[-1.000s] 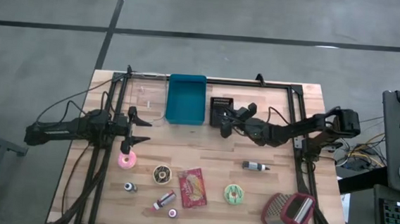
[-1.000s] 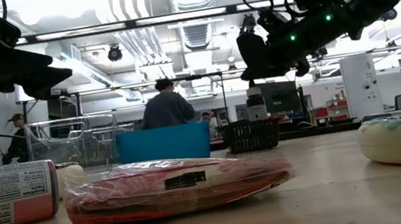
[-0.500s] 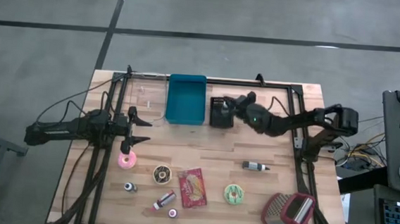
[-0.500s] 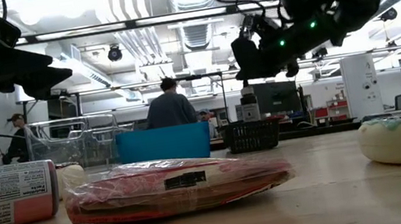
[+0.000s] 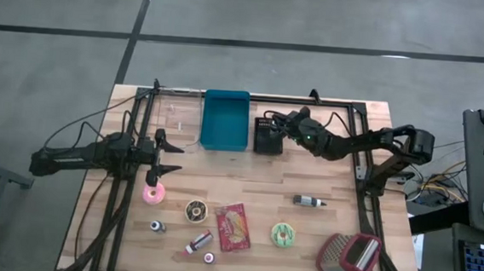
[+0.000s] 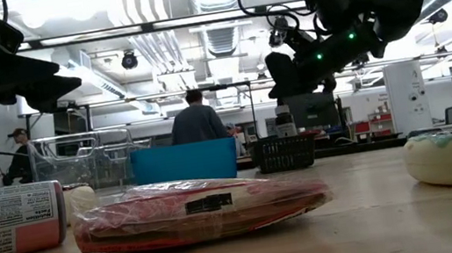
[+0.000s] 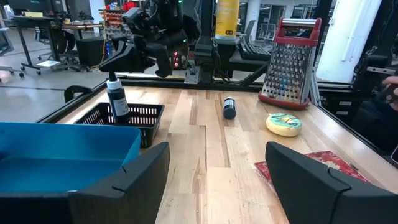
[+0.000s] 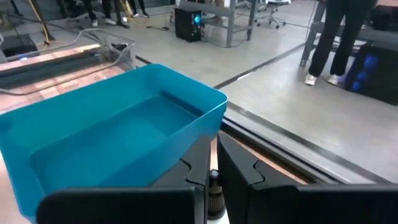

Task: Pick & Place Food Item
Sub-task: Put the middle black food coloring into the black bin

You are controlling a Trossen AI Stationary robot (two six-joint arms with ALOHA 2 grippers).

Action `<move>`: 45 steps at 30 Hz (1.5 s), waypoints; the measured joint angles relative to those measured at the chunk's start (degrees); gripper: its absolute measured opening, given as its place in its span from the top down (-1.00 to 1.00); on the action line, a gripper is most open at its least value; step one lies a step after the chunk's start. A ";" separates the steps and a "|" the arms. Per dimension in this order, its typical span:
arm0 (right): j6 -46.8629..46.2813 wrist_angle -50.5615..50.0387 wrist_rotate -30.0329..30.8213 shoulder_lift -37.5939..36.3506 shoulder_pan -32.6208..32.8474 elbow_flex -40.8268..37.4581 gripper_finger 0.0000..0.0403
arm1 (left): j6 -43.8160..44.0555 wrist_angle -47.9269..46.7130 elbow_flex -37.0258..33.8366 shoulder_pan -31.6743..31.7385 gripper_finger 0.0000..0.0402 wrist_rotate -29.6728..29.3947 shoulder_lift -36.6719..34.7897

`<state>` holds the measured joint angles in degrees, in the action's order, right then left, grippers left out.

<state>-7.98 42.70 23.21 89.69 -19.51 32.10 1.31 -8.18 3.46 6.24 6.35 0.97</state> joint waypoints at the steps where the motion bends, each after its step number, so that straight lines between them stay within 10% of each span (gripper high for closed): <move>1: 0.01 -0.12 -0.39 0.22 0.00 -0.02 0.91 | 0.00 0.01 0.00 0.00 -0.36 0.00 0.00; 16: -0.84 12.41 -0.58 10.47 0.09 0.19 0.91 | -0.01 -0.01 0.00 -0.02 -0.36 0.02 0.00; 45: -1.26 5.00 -1.36 5.11 0.50 -0.15 0.87 | -0.01 0.01 0.00 -0.02 -0.36 0.02 0.00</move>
<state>-9.23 47.70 21.85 94.80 -19.00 31.94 1.30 -8.16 3.46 6.22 6.37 0.97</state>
